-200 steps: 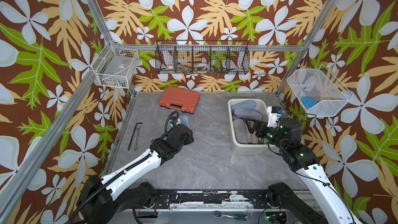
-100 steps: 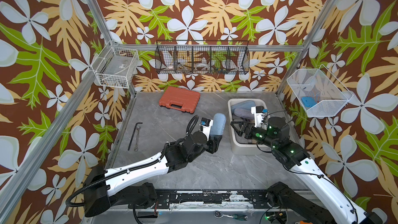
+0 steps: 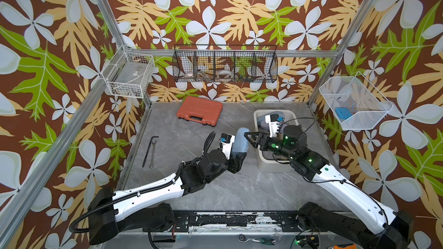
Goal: Put the glasses cases into the storage boxes
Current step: Place the glasses case in the storage box.
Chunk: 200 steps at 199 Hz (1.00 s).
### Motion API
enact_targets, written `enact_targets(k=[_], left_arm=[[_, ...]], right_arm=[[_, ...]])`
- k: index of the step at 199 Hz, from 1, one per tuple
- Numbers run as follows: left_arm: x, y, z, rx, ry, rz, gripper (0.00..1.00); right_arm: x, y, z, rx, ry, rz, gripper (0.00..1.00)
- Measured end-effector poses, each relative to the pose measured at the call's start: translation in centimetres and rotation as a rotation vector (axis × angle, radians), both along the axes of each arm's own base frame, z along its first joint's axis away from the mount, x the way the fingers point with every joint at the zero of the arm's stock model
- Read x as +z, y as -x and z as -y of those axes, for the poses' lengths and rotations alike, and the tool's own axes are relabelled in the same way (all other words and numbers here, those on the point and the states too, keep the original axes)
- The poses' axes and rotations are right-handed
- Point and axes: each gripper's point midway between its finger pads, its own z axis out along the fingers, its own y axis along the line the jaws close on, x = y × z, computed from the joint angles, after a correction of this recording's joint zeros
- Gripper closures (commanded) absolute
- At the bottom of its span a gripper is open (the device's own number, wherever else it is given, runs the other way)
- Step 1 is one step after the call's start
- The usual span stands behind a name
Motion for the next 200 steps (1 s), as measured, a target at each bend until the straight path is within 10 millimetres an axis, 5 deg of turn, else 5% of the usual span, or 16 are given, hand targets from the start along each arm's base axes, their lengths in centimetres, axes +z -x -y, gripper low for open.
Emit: enact_targets(k=[53,72,81,133,159,200], left_arm=[[0.2,0.2,0.2,-0.016,0.027,0.002,0.41],[0.3,0.3,0.2,-0.018,0.040,0.002,0.23],[0.5,0.4,0.1,-0.018,0.049,0.007,0.00],[1.7,0.0,-2.2,0.079,0.122,0.029,0.00],[2.6,0.1,-5.1,0.161,0.181,0.050,0.00],[2.0,0.7,-9.6,0.285,0.270,0.044,0.00]], right_arm=[[0.2,0.3,-2.2,0.068,-0.005,-0.001,0.67],[0.4,0.6,-2.3,0.082,-0.009,-0.003,0.72],[0.6,0.6,-2.3,0.082,-0.009,0.000,0.73],[2.4,-0.3,-0.8,-0.016,-0.001,0.040,0.77],[4.5,-2.2,2.5,-0.169,-0.001,0.100,0.80],[4.7,-6.7,12.4,-0.543,-0.066,0.114,0.81]])
